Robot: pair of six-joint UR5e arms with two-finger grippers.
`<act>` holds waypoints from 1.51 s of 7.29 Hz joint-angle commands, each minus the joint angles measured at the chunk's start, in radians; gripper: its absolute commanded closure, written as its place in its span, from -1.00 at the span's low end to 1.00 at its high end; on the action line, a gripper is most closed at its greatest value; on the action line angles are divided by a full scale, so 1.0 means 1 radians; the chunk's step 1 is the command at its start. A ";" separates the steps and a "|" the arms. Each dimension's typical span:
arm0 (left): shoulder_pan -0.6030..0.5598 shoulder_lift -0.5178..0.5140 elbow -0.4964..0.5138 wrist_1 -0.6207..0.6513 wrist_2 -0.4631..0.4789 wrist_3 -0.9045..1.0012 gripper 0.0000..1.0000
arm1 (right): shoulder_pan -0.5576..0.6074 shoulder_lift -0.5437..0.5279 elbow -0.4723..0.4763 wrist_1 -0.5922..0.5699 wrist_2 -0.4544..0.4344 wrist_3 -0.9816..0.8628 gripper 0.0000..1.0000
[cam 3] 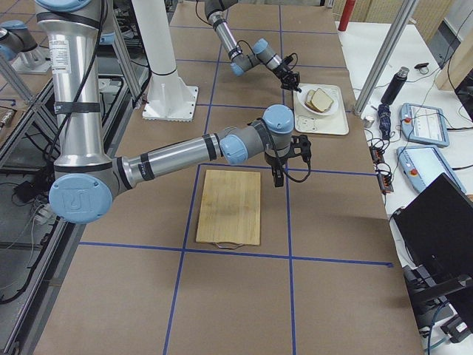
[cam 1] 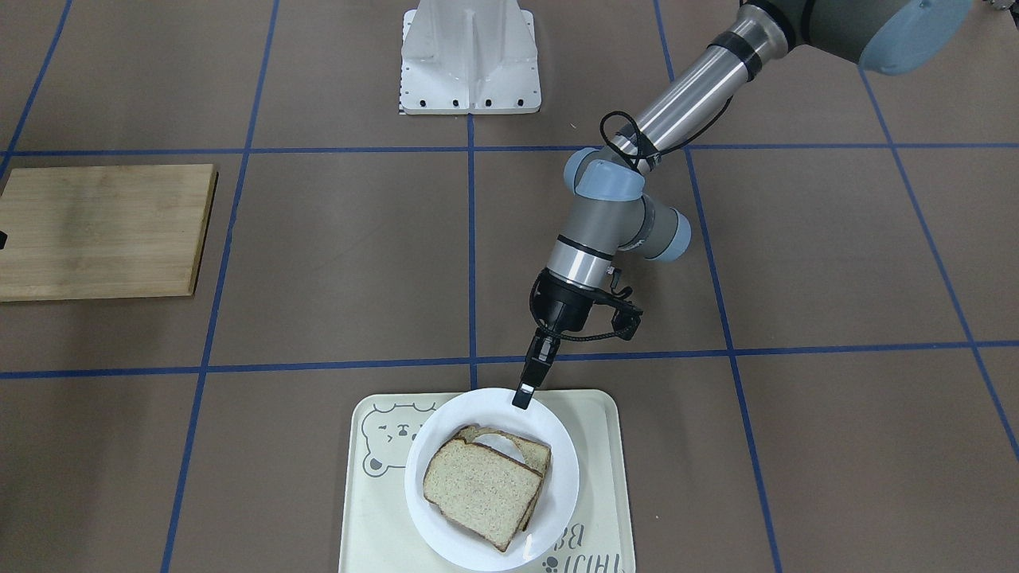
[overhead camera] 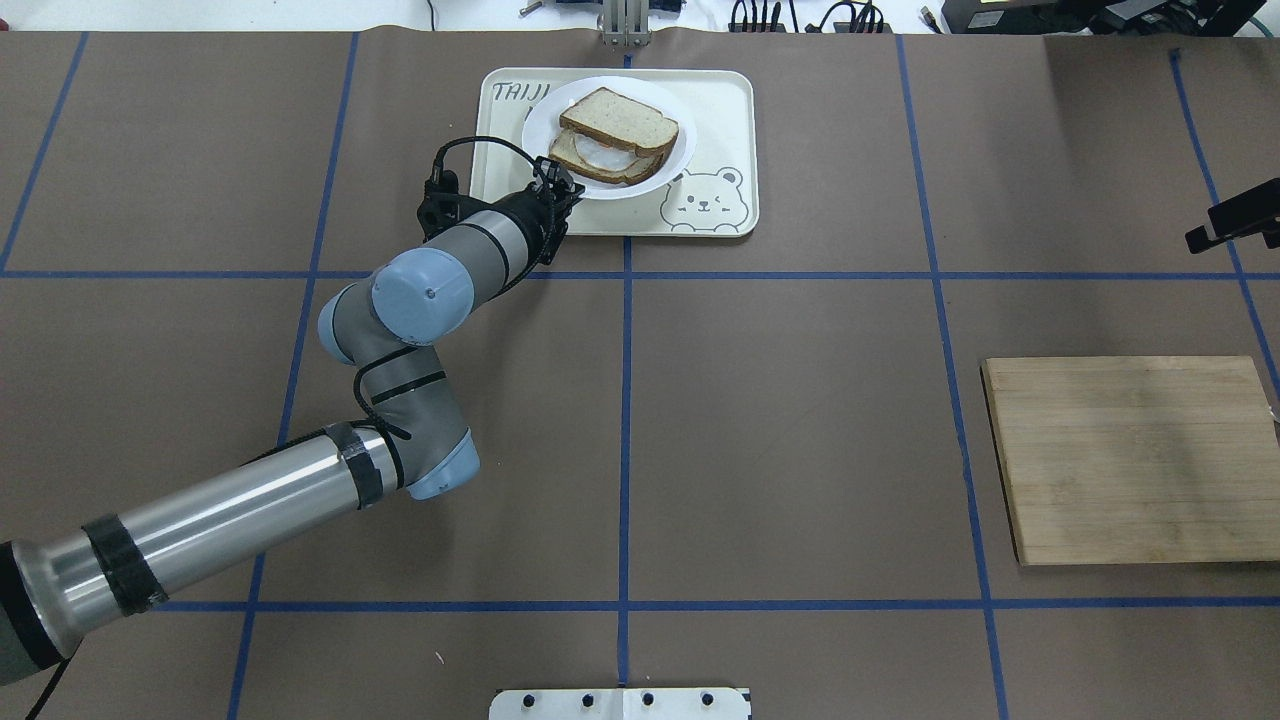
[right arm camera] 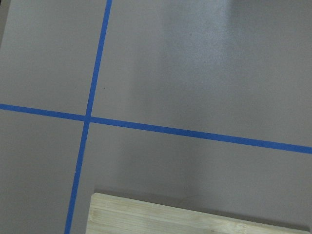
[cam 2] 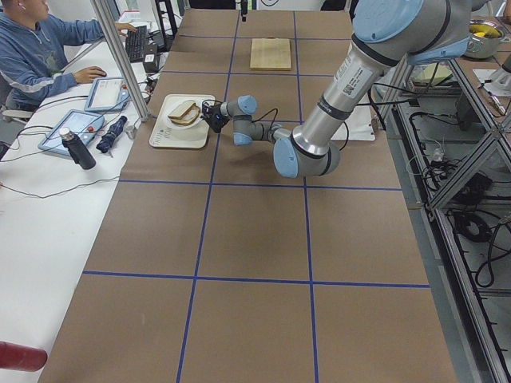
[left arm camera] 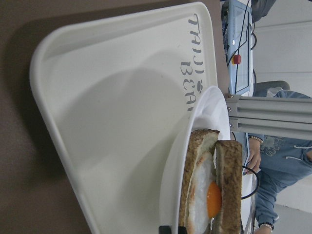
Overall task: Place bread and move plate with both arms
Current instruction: 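Push the plate onto the bear tray with the left gripper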
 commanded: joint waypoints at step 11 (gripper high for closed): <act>0.003 0.254 -0.359 0.002 -0.127 0.078 -0.97 | 0.000 0.015 -0.002 0.000 0.004 0.004 -0.99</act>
